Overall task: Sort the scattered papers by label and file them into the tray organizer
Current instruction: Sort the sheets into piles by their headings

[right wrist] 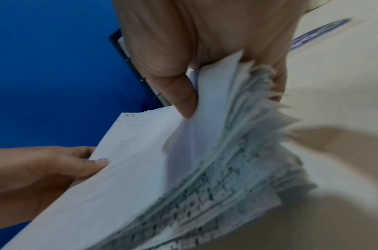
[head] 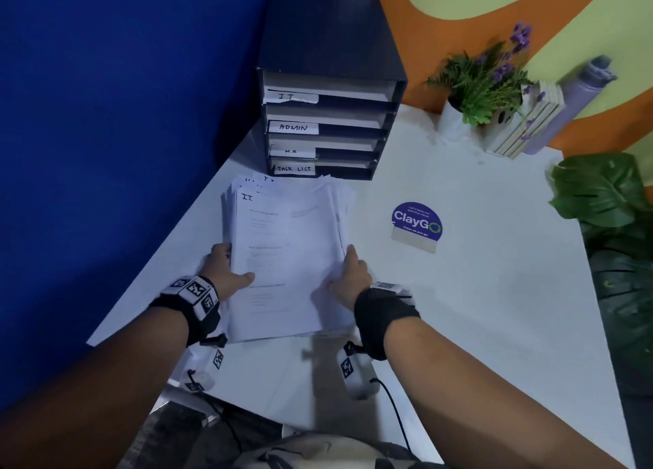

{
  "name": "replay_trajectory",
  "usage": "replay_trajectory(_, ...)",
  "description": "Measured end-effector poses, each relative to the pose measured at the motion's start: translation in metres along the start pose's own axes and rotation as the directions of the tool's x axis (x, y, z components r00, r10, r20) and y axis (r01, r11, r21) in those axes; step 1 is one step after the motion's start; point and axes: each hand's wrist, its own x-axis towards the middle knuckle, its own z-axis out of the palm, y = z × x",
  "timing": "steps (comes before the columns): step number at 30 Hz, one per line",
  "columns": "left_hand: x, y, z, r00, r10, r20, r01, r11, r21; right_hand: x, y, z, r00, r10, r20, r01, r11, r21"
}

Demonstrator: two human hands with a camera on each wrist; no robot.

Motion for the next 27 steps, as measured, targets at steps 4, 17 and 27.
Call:
replay_trajectory(4, -0.015, 0.017, 0.04, 0.987, 0.085, 0.14, -0.095, 0.993, 0.067, -0.009, 0.053, -0.034, 0.994, 0.101, -0.053, -0.101, 0.995, 0.006)
replay_trajectory(17, -0.062, 0.081, 0.141, 0.96, 0.164, 0.227, -0.221, 0.942, 0.254, -0.065, 0.175, -0.087, 0.945, 0.32, 0.06, -0.326, 0.931, 0.163)
replay_trajectory(27, -0.139, 0.171, 0.142, 0.703, 0.679, 0.212, -0.644, 0.734, -0.216, -0.058, 0.149, -0.12, 0.95, -0.053, -0.309, -0.009, 0.98, -0.197)
